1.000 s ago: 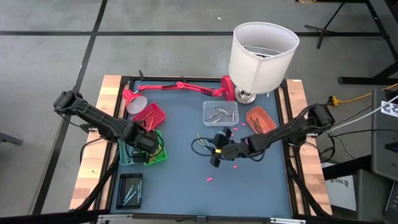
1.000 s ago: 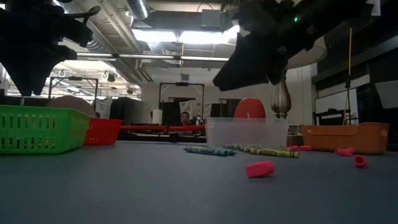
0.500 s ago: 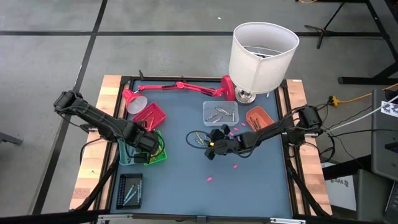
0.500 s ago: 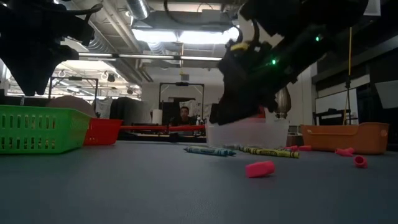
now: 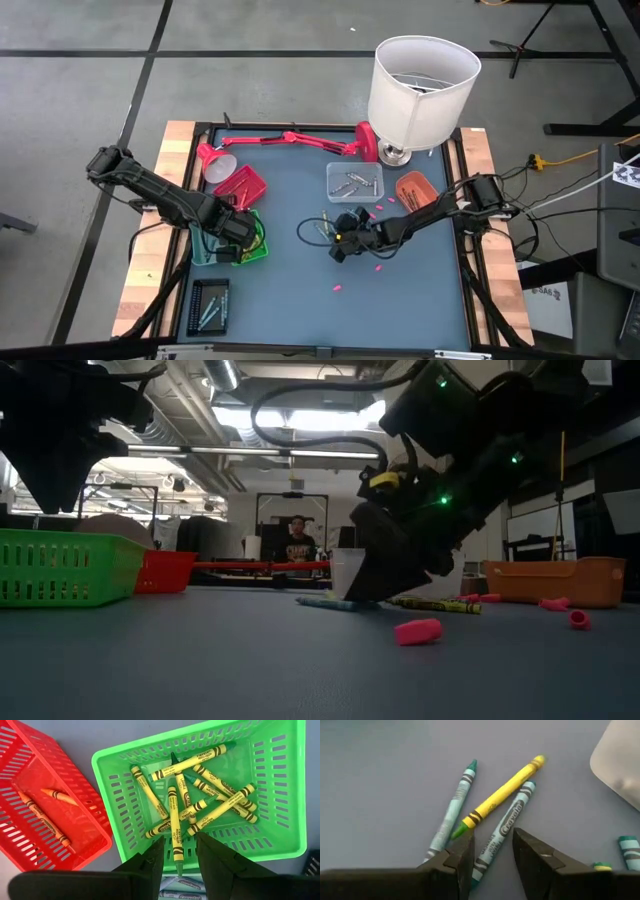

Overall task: Sort crayons
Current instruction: Put the dark green crayon into the black bin

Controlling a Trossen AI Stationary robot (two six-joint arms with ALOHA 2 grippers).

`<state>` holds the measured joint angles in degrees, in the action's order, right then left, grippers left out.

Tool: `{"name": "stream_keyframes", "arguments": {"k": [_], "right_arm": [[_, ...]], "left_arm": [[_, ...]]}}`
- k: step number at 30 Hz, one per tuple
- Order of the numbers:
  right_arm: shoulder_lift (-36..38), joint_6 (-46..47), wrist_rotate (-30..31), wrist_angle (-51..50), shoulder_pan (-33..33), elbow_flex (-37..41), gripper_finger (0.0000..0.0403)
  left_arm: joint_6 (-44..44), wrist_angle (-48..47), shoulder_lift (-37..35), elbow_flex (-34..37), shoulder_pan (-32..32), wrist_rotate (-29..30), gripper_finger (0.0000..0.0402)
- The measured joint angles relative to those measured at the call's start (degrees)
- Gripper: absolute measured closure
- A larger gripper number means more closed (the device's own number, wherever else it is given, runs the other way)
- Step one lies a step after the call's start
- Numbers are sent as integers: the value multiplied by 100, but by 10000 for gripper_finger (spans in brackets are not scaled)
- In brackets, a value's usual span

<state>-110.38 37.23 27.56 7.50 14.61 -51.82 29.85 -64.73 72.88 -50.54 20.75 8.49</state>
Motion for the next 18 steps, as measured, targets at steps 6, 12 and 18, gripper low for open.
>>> {"name": "stream_keyframes", "arguments": {"k": [6,12,18], "right_arm": [[-10,2,12,-74,2,-10,267],[-10,2,-1,-115,2,-10,292],[-10,2,9,-139,0,-9,345]], "left_arm": [[0,67,0,0,0,0,304],[0,576,0,0,0,2,304],[0,1572,0,0,0,2,304]]}}
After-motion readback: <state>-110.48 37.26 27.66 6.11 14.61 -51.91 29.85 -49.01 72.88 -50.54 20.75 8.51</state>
